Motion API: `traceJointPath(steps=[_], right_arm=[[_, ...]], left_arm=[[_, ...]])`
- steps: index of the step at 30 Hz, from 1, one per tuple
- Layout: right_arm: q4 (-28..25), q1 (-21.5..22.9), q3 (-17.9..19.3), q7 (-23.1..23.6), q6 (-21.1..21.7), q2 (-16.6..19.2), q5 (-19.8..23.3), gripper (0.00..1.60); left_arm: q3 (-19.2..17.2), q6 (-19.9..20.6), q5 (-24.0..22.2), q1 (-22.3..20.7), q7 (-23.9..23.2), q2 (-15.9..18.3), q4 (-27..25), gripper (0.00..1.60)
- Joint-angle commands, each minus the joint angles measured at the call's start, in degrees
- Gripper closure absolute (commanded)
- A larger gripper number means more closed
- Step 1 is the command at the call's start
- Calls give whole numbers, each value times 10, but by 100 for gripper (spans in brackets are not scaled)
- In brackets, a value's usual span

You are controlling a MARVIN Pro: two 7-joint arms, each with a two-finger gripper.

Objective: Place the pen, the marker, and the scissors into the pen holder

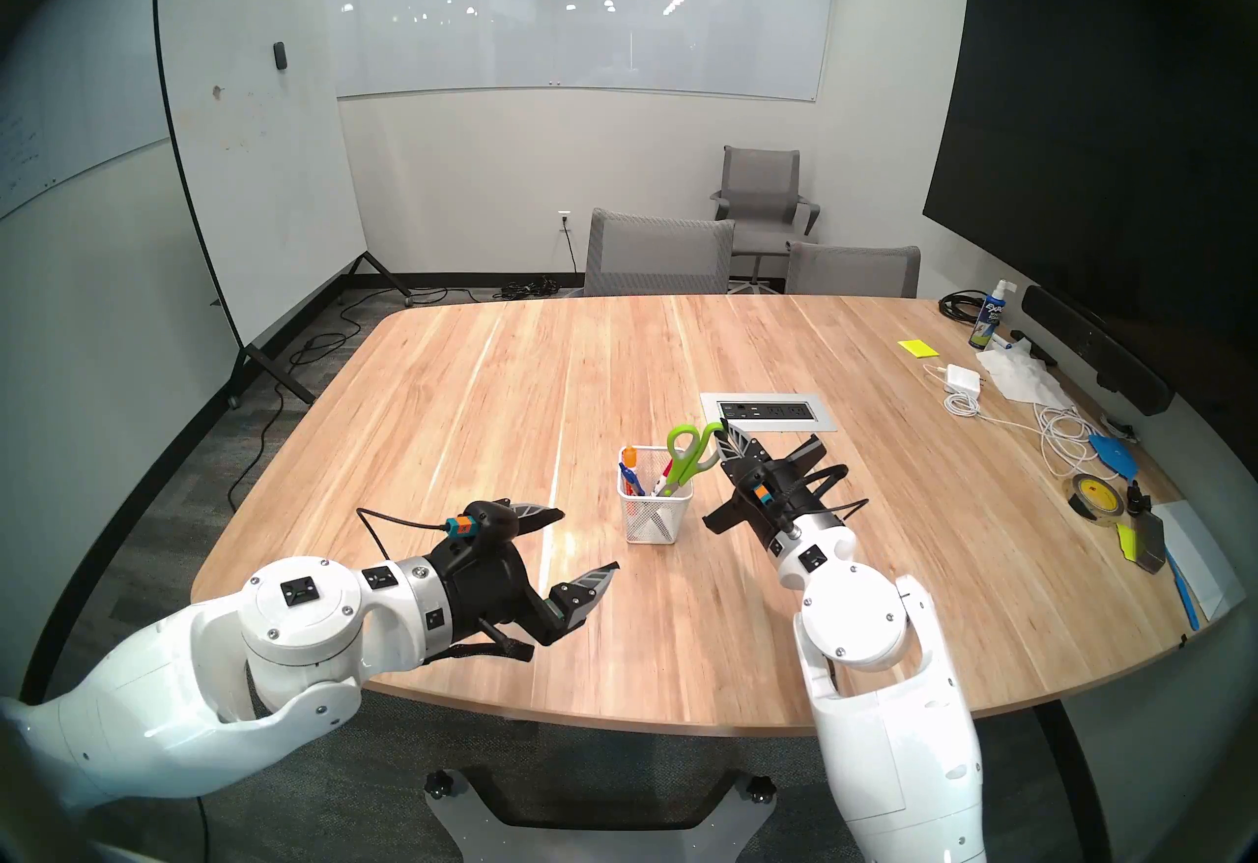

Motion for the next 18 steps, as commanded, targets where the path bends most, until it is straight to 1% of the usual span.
traceJointPath(steps=[1, 5, 6, 7, 8, 9, 10, 18], right_arm=[[-23, -2, -7, -3, 13, -5, -8, 160], [-27, -4, -10, -2, 22, -7, -12, 160], [-27, -4, -10, -2, 24, -7, -13, 119], [-27, -4, -10, -3, 24, -8, -13, 99], [-27, -5, -10, -3, 25, -8, -13, 63], [-28, -5, -10, -4, 25, -9, -14, 23], [-28, -5, -10, -5, 25, -9, -14, 0], [-25, -2, -6, -3, 29, -10, -11, 0]], left_arm=[[-3, -4, -1, -1, -1, -1, -9, 0], [-3, -4, -1, -1, -1, -1, -9, 0], [-3, -4, -1, -1, -1, -1, -9, 0], [-3, -4, -1, -1, -1, -1, -9, 0], [-3, -4, -1, -1, -1, -1, -9, 0], [-3, -4, -1, -1, -1, -1, -9, 0], [-3, -4, -1, -1, -1, -1, -9, 0], [-3, -4, -1, -1, -1, -1, -9, 0]])
